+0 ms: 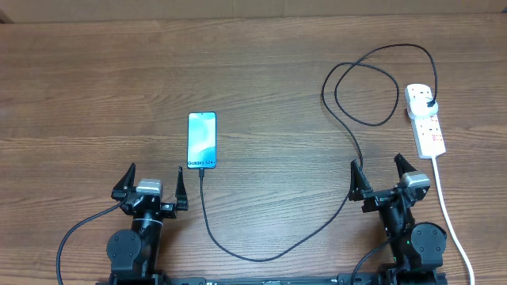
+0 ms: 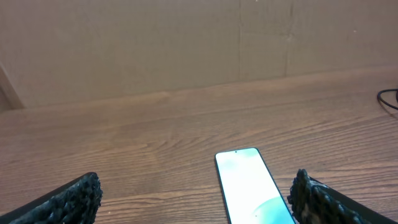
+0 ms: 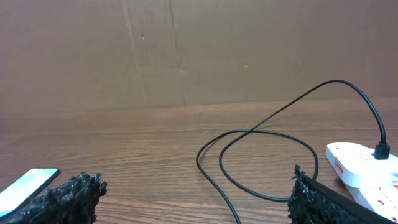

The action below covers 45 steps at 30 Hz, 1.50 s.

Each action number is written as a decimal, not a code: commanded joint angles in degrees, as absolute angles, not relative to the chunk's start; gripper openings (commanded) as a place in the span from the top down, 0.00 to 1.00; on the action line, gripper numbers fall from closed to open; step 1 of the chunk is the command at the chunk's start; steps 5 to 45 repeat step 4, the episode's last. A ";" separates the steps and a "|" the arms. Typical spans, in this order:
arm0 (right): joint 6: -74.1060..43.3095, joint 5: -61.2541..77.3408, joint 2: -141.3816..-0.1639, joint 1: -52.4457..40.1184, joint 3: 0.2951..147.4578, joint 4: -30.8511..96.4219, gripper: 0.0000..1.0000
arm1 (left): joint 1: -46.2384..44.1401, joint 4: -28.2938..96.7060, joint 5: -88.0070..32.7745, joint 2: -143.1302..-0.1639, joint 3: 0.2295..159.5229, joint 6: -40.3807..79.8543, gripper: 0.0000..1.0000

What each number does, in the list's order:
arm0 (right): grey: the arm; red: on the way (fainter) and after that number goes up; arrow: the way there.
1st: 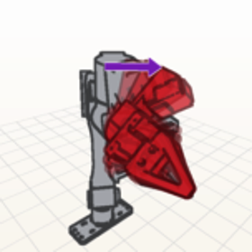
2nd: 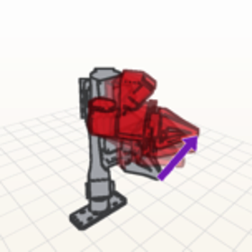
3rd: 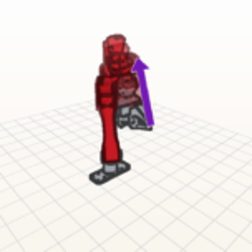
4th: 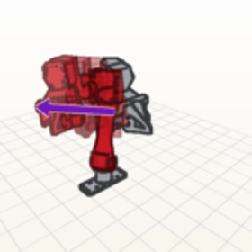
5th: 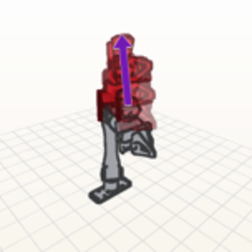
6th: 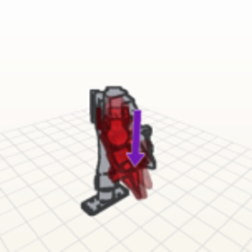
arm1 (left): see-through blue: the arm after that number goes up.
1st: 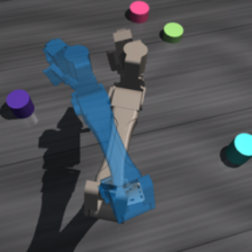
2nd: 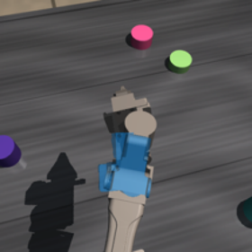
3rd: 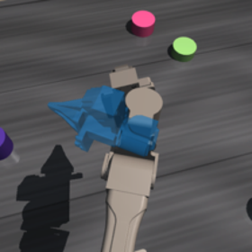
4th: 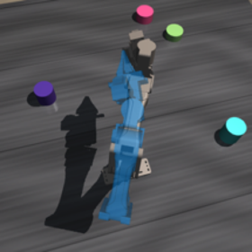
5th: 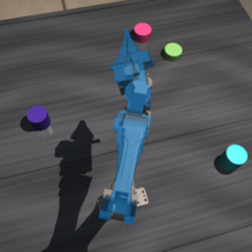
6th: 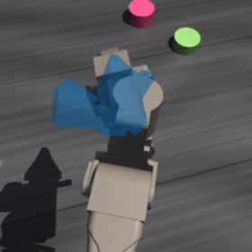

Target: Plug charger to phone and switch on socket

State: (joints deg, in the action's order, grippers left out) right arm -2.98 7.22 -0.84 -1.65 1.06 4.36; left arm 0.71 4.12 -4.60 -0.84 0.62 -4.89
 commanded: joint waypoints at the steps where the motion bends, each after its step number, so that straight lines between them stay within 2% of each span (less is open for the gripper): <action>1: -2.94 7.09 -0.16 -1.87 0.45 4.14 0.00 | 0.36 4.21 -4.01 -0.25 0.27 -6.20 0.00; 45: -2.94 7.09 -0.16 -1.87 0.45 4.14 0.00 | 0.36 4.21 -4.01 -0.25 0.27 -6.22 0.01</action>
